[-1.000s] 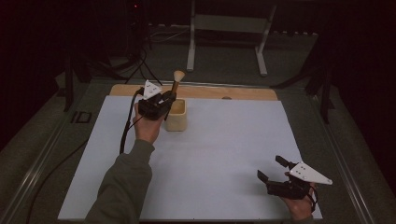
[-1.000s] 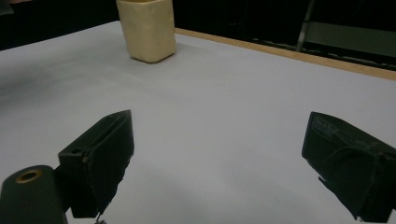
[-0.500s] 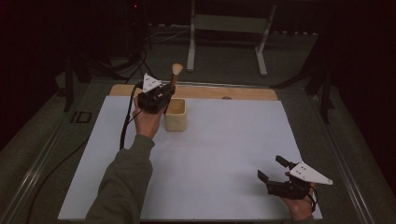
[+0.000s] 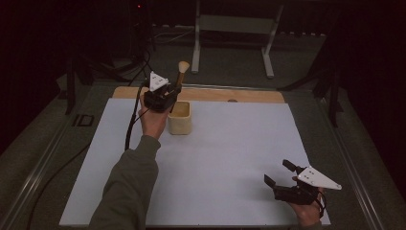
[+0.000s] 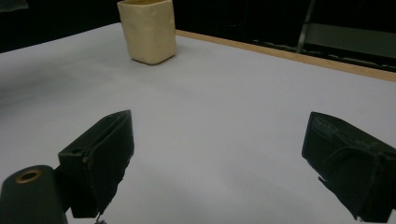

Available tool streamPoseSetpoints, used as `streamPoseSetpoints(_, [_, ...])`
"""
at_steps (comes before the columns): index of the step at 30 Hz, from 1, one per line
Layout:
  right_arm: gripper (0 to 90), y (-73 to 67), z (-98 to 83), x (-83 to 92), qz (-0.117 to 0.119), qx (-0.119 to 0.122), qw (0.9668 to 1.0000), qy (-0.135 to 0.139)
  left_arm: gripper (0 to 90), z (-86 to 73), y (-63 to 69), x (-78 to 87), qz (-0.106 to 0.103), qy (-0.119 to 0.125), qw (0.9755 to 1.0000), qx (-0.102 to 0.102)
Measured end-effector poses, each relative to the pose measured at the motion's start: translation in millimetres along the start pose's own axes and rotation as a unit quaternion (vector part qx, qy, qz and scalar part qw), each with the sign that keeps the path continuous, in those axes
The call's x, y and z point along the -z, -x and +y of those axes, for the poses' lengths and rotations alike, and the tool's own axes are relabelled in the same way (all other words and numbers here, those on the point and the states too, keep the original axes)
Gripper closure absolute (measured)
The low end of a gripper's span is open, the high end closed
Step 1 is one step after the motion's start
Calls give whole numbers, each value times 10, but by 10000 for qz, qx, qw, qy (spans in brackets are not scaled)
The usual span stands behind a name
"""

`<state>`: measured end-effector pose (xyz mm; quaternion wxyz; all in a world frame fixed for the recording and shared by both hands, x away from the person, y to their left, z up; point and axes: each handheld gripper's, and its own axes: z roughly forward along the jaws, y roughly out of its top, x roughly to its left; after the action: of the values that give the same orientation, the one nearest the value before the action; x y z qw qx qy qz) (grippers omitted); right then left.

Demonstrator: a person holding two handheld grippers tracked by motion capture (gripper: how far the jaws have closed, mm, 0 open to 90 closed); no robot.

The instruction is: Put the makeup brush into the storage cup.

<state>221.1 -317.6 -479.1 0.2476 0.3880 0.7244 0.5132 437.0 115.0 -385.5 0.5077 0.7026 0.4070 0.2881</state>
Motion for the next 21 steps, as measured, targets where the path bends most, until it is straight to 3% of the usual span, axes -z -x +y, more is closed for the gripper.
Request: streamPoseSetpoints(21, [90, 1, 0, -5, 18, -2, 10000, -4, 752, -53, 2, -131, -24, -32, 10000, 87])
